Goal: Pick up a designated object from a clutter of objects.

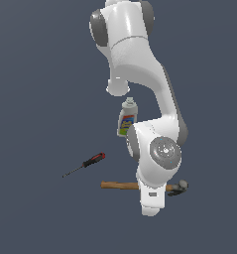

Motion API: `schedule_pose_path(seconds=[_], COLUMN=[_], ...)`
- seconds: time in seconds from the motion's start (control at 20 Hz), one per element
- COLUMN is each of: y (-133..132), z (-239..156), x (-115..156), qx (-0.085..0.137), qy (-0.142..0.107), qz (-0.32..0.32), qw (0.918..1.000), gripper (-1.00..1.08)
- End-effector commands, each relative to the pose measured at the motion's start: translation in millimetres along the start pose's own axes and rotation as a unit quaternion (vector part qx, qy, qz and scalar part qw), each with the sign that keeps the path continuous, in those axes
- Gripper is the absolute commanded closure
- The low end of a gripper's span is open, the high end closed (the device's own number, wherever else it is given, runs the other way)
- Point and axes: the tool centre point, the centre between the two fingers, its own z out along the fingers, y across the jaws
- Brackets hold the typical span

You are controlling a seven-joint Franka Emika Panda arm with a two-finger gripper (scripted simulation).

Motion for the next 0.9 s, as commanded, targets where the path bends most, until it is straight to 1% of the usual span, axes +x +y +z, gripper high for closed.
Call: schedule_pose_path(seconds=[0.0,0.4,0.85], y=[-1.6,-22.6,-66.0], z=[-7.4,-41.6,-113.4], x=[1.4,8.7,24.2], qx=[-0.002,-0.002,-0.003], qy=[0.0,0.0,-0.001], qz=[0.0,0.0,0.0], qw=[1.0,1.0,1.0], gripper=[1.08,1.08,1.08])
